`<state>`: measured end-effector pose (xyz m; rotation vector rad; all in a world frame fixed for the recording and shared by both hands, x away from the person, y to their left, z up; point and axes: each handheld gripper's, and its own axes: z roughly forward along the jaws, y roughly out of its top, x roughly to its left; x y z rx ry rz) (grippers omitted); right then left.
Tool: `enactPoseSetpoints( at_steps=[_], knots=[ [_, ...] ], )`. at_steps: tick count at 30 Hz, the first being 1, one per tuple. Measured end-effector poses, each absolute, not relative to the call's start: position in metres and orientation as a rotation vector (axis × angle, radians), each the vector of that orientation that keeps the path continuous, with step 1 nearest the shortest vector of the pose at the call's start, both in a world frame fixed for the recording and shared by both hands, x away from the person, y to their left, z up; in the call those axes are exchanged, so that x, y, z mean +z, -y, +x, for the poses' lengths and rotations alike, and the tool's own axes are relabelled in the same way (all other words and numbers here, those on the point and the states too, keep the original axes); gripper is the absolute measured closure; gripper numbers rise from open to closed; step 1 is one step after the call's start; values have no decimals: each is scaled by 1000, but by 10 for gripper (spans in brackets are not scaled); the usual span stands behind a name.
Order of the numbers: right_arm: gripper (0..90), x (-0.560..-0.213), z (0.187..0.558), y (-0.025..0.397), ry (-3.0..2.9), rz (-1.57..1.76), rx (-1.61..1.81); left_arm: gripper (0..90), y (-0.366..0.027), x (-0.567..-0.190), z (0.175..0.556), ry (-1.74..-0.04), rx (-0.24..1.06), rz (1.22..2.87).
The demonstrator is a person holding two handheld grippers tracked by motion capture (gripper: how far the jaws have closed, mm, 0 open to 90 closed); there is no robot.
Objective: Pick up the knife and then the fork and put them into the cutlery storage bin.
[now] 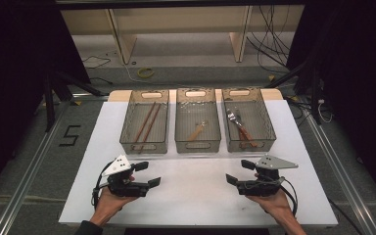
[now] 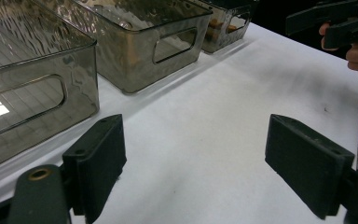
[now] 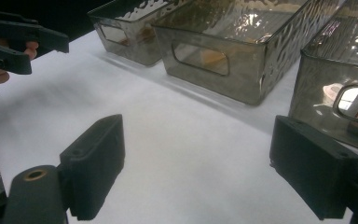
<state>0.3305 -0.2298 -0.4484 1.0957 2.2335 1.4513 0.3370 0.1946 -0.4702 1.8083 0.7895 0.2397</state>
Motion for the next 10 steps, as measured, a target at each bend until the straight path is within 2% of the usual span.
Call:
enactPoseSetpoints(
  at_steps=[10],
  knots=[
    [189, -448, 333, 234, -2225, 1110, 1455, 194, -194, -470, 338, -789, 237, 1811]
  ],
)
